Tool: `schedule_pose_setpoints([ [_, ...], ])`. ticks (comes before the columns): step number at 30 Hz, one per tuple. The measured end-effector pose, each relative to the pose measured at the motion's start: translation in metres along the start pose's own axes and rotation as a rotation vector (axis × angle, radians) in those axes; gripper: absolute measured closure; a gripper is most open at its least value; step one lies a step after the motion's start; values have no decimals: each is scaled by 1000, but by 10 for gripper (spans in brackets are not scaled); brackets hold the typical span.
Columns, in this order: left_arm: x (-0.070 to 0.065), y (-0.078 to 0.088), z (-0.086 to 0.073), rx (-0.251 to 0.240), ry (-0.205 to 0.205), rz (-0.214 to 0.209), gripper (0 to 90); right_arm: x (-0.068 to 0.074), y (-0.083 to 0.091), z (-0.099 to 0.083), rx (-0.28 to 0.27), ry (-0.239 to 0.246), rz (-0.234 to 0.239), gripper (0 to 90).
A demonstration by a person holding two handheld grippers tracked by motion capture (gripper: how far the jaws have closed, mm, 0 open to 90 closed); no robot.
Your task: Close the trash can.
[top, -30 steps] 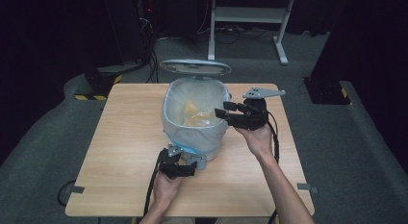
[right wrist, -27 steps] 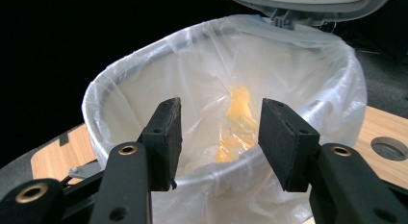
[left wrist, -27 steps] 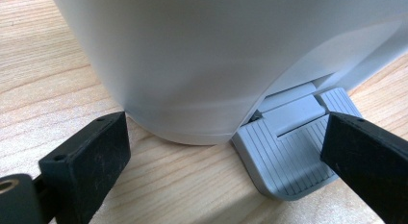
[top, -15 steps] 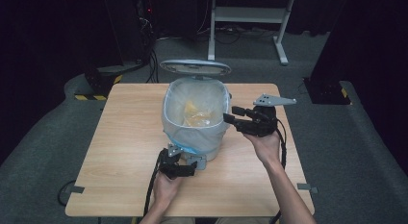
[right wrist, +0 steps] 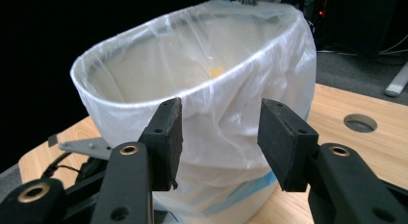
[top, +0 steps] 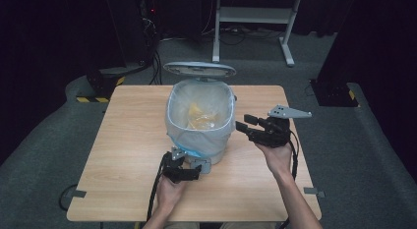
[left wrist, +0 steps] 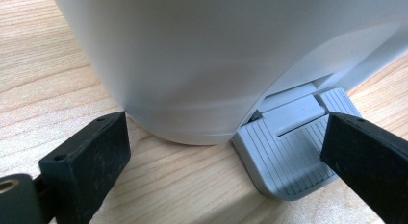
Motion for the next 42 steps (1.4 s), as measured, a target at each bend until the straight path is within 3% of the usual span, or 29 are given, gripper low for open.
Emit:
schedule_pose_setpoints([
  [8, 0, 0, 0, -1, 2, 1, 34, 3, 2, -23, 7, -5, -20, 513],
  [27, 1, 0, 0, -2, -4, 5, 34, 5, 6, -51, -10, -54, -20, 514],
  [36, 0, 0, 0, 0, 2, -1, 34, 9, 1, -77, 40, -43, -48, 515],
  [42, 0, 0, 0, -1, -1, 0, 34, 8, 2, -92, 40, -71, -60, 522],
])
Point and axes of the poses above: each handheld gripper's, and its own axes: y roughly backward along the jaws, z roughly out of its top, x roughly to its left, the point moved 7 cm from there along -y, roughly forward along the jaws, and after that the axes turned 10 degrees about y, right-handed, at the moved point
